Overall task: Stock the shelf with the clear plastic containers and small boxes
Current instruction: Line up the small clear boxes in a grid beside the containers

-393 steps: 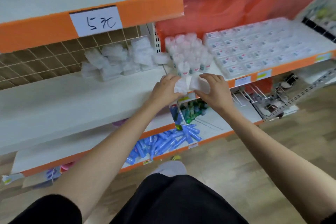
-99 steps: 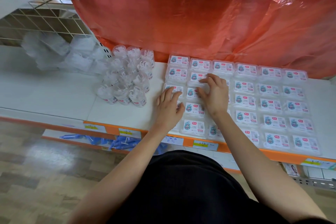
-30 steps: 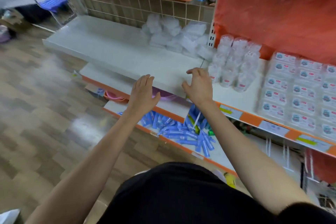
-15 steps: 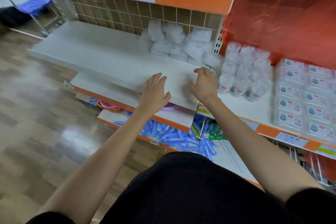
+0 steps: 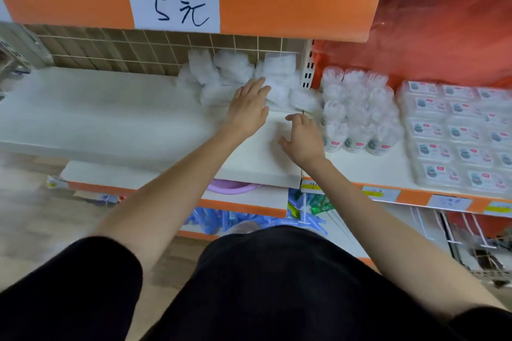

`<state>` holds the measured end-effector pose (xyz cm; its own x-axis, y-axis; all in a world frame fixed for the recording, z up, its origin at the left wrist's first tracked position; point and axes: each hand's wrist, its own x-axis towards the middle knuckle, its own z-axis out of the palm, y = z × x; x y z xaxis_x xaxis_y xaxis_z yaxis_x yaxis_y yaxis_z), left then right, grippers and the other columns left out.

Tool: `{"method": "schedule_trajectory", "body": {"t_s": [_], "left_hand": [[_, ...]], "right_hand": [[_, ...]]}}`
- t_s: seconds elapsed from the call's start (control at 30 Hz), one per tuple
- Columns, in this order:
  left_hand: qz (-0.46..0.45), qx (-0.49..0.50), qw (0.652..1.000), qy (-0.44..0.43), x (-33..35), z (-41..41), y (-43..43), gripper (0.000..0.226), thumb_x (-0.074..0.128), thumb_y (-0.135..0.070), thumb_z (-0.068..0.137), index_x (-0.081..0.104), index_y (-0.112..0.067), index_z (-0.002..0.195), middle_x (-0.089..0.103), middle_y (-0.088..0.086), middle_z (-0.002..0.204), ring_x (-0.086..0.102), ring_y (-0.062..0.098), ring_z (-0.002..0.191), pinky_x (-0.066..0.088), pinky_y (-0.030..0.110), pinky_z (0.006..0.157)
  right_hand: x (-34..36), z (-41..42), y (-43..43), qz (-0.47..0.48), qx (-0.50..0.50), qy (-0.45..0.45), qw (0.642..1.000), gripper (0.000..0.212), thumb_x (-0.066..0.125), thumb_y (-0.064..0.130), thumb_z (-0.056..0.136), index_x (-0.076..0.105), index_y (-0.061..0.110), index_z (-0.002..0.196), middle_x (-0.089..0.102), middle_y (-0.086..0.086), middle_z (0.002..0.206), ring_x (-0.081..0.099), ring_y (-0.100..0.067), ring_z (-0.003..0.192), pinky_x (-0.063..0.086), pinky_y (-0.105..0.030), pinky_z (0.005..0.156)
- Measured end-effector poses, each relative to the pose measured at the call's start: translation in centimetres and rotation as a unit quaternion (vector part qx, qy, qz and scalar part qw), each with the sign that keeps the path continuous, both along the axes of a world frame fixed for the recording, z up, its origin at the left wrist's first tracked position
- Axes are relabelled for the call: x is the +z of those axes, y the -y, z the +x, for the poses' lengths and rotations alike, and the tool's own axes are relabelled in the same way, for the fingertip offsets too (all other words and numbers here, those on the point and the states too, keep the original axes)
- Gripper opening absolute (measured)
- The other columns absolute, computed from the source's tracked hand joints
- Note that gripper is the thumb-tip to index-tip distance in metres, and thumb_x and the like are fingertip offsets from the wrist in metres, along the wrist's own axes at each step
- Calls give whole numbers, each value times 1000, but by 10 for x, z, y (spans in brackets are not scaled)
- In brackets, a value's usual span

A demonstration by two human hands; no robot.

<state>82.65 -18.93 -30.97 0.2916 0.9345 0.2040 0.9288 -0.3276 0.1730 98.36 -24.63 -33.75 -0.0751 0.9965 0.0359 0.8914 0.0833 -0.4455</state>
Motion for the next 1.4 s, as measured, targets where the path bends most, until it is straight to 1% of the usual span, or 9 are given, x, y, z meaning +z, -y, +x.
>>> {"method": "schedule_trajectory", "body": {"t_s": [0.13, 0.37, 0.5, 0.7, 0.9, 0.97, 1.1, 1.2, 1.4], "left_hand": [[-7, -74, 996, -42, -5, 5, -30, 53, 53, -23, 98, 37, -16, 148, 23, 2, 160, 16, 24, 148, 14, 35, 116], [-29, -111, 990, -78, -20, 4, -54, 48, 51, -25, 100, 39, -21, 146, 25, -2, 160, 12, 25, 149, 15, 44, 118], [-14, -122, 992, -27, -23, 3, -58, 39, 50, -18, 100, 50, -17, 140, 41, -1, 152, 20, 25, 147, 27, 37, 114], [3, -117, 993, 22, -20, -5, -54, 32, 48, -18, 102, 61, -20, 131, 50, -5, 145, 26, 20, 145, 41, 34, 103], [49, -96, 990, 96, -16, -37, -24, 30, 53, -13, 99, 64, -14, 128, 56, -1, 139, 35, 25, 141, 40, 33, 102], [31, -59, 991, 112, -22, -53, -12, 32, 54, -17, 99, 63, -17, 130, 55, -4, 141, 35, 22, 141, 36, 31, 106], [24, -36, 993, 108, -45, -74, 8, 31, 57, -18, 97, 65, -18, 127, 58, -2, 137, 39, 23, 138, 28, 25, 111], [7, -24, 993, 115, -54, -81, 21, 31, 57, -20, 97, 65, -19, 127, 58, -4, 137, 38, 21, 138, 29, 23, 109], [-14, -17, 993, 116, -56, -86, 33, 31, 56, -21, 98, 64, -20, 128, 57, -6, 138, 36, 20, 139, 29, 22, 108]], "right_hand": [[-10, -5, -6, 23, -46, -12, 999, 50, 62, 21, 90, 47, 5, 136, 47, -15, 138, 42, -34, 127, 34, -36, 103], [-18, -13, -9, 35, -83, -8, 996, 49, 60, 21, 90, 48, 6, 135, 49, -14, 136, 42, -33, 126, 33, -36, 102], [-13, -14, -13, 42, -74, 17, 996, 48, 57, 15, 90, 46, 6, 137, 48, -13, 140, 41, -33, 130, 31, -34, 104], [-6, -11, -33, 68, -84, 41, 993, 49, 51, 4, 89, 46, 7, 138, 49, -11, 139, 43, -31, 127, 39, -37, 96], [5, -7, -61, 61, -89, 76, 991, 66, 47, -11, 84, 31, 3, 147, 33, -18, 152, 30, -35, 138, 28, -37, 108], [6, -7, -68, 26, -88, 92, 992, 67, 48, -8, 86, 25, 0, 148, 26, -21, 155, 24, -36, 143, 25, -40, 112], [-1, -13, -75, 6, -104, 95, 990, 60, 52, -5, 86, 33, 2, 143, 37, -18, 148, 35, -35, 136, 33, -44, 108], [-5, -10, -75, 35, -111, 103, 988, 59, 52, -6, 86, 38, 8, 143, 45, -12, 145, 43, -35, 130, 33, -44, 104], [-3, -13, -57, 105, -66, 97, 988, 52, 55, 10, 93, 44, 12, 144, 51, -7, 145, 46, -34, 127, 29, -42, 101]]}}
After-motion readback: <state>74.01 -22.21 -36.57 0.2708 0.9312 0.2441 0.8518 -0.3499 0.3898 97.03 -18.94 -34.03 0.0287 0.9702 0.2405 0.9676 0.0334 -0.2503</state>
